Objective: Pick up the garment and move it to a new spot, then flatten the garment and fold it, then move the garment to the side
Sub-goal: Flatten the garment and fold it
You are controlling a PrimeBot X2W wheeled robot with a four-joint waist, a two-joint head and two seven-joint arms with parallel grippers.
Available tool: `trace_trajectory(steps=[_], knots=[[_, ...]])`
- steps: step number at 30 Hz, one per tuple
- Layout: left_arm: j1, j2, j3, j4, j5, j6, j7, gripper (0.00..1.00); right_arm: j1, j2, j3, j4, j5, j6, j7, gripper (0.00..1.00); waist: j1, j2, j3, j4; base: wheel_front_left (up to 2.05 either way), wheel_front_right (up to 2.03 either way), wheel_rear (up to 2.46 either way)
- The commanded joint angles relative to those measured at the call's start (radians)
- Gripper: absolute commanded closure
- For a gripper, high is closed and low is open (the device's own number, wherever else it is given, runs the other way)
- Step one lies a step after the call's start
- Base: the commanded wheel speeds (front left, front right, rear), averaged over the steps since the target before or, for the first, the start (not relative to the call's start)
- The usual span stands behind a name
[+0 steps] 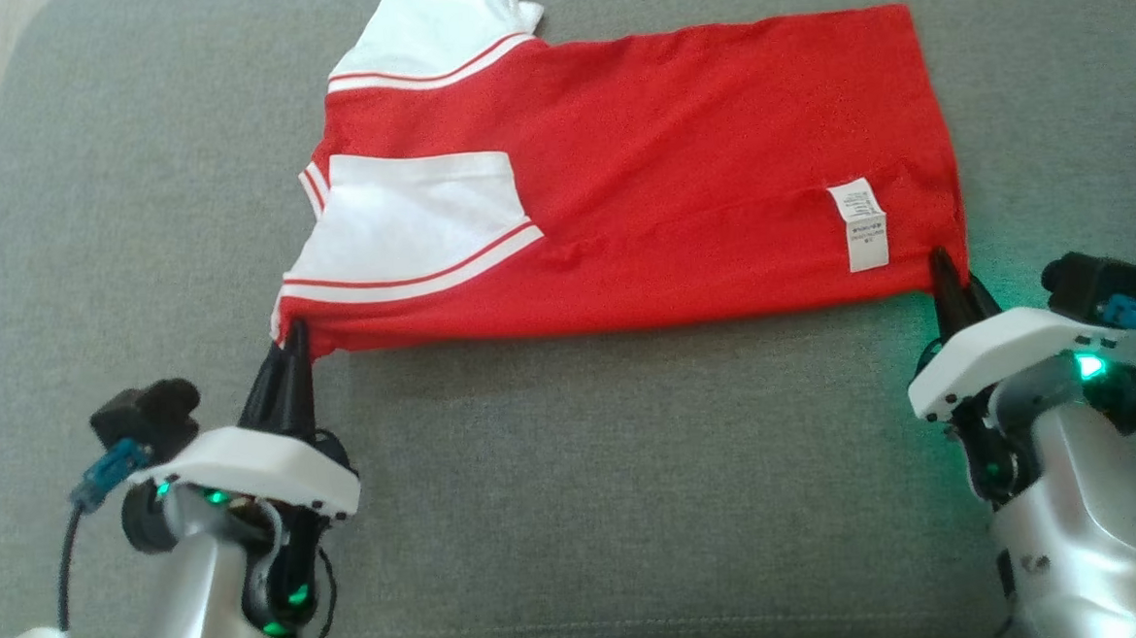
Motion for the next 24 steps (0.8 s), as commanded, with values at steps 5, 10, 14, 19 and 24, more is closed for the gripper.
trace_trajectory(steps=[5, 10, 14, 19, 24], knots=[[0.074, 0.060, 0.025, -0.131, 0.004, -0.005, 0.016, 1.00, 0.110, -0.015, 0.008, -0.200, -0.018, 0.007, 0.088, 1.00, 0.0000, 0.0000, -0.031, -0.017, 0.00, 0.00, 0.00], [0.213, 0.069, 0.011, -0.247, -0.005, 0.015, 0.070, 1.00, 0.281, -0.028, -0.012, -0.399, -0.015, 0.007, 0.201, 1.00, 0.0000, 0.0000, -0.051, -0.029, 0.00, 0.00, 0.00], [0.310, 0.063, -0.004, -0.311, -0.016, 0.036, 0.110, 1.00, 0.395, -0.021, -0.033, -0.507, -0.013, 0.007, 0.262, 1.00, 0.0000, 0.0000, -0.059, -0.038, 0.00, 0.00, 0.00], [0.365, 0.060, -0.008, -0.335, -0.019, 0.056, 0.118, 0.77, 0.474, -0.008, -0.051, -0.583, -0.014, 0.007, 0.278, 0.43, 0.0000, 0.0000, -0.069, -0.053, 0.00, 0.00, 0.00], [0.368, 0.067, 0.000, -0.336, -0.017, 0.062, 0.104, 0.00, 0.501, -0.003, -0.053, -0.617, -0.020, 0.007, 0.265, 0.00, 0.0000, 0.0000, -0.087, -0.075, 0.00, 0.00, 0.00]])
